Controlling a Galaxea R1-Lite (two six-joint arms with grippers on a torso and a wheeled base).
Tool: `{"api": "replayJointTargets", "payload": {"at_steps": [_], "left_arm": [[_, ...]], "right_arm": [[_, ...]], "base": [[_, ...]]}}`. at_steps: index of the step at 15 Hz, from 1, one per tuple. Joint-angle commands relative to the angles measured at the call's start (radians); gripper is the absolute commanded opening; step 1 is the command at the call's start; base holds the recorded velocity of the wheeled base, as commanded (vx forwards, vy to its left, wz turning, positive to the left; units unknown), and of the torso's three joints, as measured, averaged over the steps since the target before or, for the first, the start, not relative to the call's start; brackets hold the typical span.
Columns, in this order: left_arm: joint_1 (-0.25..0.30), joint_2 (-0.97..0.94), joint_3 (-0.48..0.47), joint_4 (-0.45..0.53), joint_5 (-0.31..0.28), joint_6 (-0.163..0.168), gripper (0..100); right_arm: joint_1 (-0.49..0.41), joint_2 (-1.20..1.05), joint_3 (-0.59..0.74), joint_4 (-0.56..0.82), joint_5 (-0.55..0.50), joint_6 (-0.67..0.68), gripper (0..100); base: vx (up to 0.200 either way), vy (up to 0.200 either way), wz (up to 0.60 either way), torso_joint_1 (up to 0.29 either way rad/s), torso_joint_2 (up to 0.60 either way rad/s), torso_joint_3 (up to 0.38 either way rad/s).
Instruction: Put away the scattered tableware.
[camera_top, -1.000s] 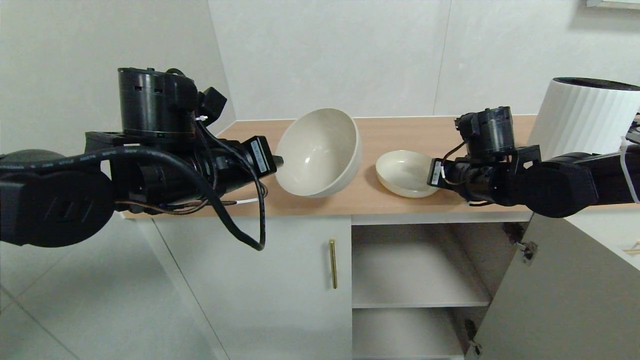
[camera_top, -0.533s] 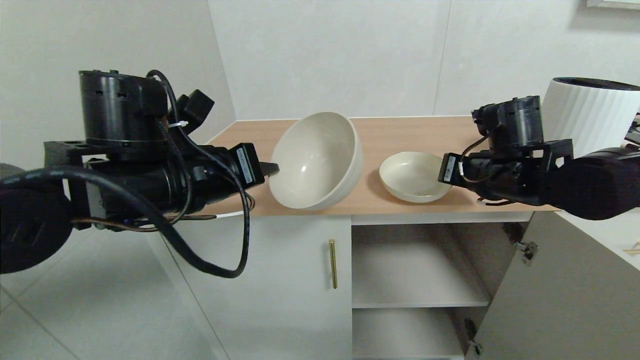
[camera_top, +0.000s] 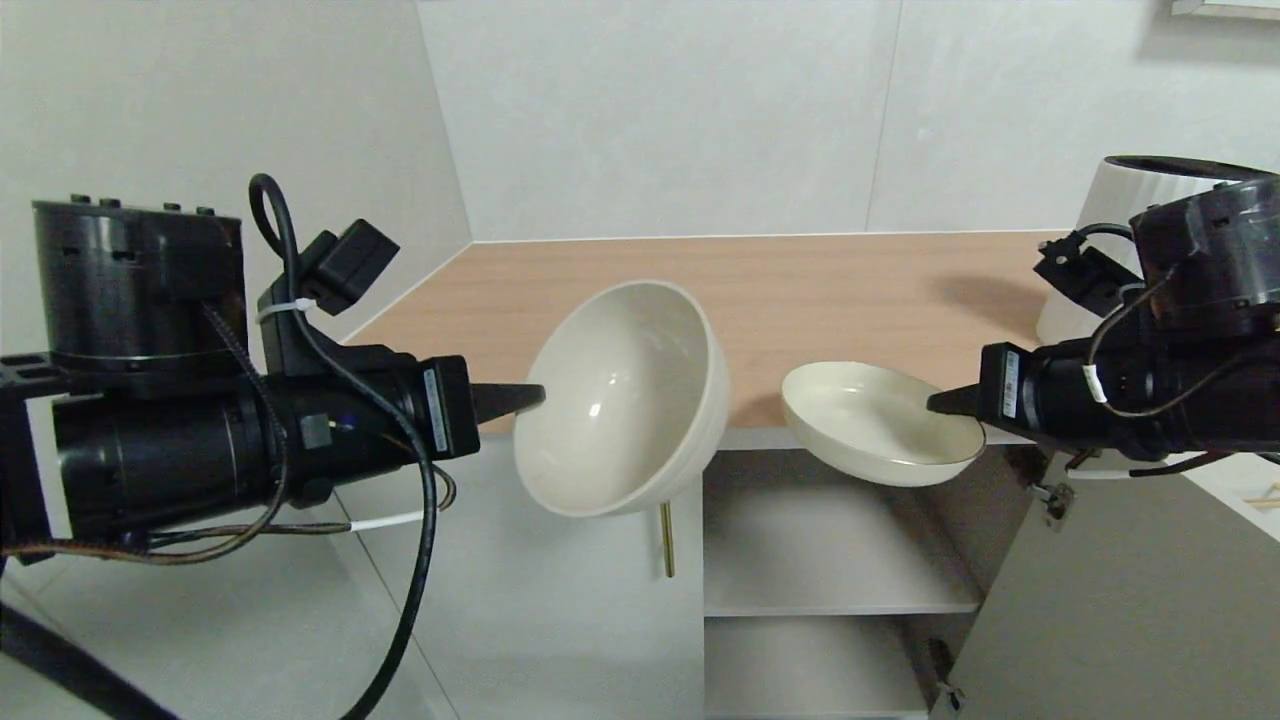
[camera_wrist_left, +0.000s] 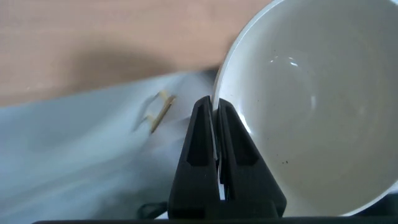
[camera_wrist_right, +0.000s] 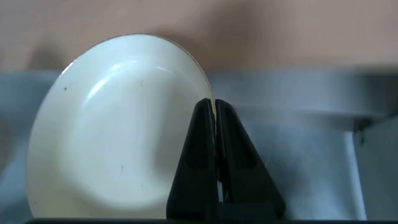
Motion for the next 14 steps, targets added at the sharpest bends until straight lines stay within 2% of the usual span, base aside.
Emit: {"api": "replayJointTargets", "payload": {"at_steps": [1, 3, 6, 7, 10, 14], "left_arm": [[-0.004, -0.005, 0.032, 0.000, -0.001, 0.017, 0], [-0.041, 0.038, 0.049, 0.000, 0.002, 0.026, 0], [-0.073, 0.110, 0.066, -0.011, 0.002, 0.025, 0], [-0.078, 0.121, 0.066, -0.014, 0.002, 0.025, 0], [-0.082, 0.136, 0.066, -0.014, 0.004, 0.025, 0], [-0.082, 0.138, 0.068, -0.014, 0.004, 0.026, 0]], "right_arm": [[-0.010, -0.050, 0.033, 0.009, 0.013, -0.001, 0], [-0.025, -0.039, 0.104, -0.005, 0.019, -0.033, 0], [-0.036, -0.013, 0.130, -0.004, 0.019, -0.062, 0], [-0.036, -0.009, 0.135, -0.004, 0.019, -0.073, 0], [-0.036, 0.002, 0.147, -0.005, 0.019, -0.098, 0], [-0.036, 0.014, 0.150, -0.005, 0.017, -0.102, 0]], "base": [[0.000, 0.000, 0.00, 0.000, 0.00, 0.000], [0.000, 0.000, 0.00, 0.000, 0.00, 0.000], [0.000, 0.000, 0.00, 0.000, 0.00, 0.000], [0.000, 0.000, 0.00, 0.000, 0.00, 0.000], [-0.200, 0.000, 0.00, 0.007, 0.00, 0.006], [0.000, 0.000, 0.00, 0.000, 0.00, 0.000]]}}
